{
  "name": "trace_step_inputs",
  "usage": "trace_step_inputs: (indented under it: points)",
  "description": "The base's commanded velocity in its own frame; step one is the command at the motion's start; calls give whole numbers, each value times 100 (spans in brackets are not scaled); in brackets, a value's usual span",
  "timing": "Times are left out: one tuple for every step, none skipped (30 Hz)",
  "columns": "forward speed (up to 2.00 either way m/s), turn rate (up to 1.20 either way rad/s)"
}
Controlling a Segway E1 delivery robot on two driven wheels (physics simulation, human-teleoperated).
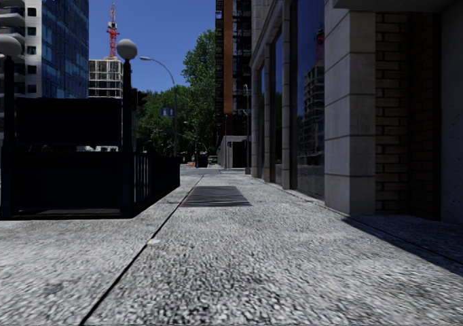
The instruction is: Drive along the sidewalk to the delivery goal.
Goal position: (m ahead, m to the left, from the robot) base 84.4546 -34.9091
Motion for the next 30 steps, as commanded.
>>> trace_step_inputs:
  points:
    - [200,0]
    - [200,0]
    - [200,0]
    - [200,0]
    - [200,0]
    - [200,0]
    - [200,0]
    - [200,0]
    - [200,0]
    - [200,0]
    - [200,0]
    - [200,0]
    - [200,0]
    - [200,0]
    - [200,0]
    - [200,0]
    - [200,0]
    - [200,0]
    - [200,0]
    - [200,0]
    - [200,0]
    - [200,0]
    - [200,0]
    - [200,0]
    - [200,0]
    - [200,0]
    - [200,0]
    - [200,0]
    - [200,0]
    - [200,0]
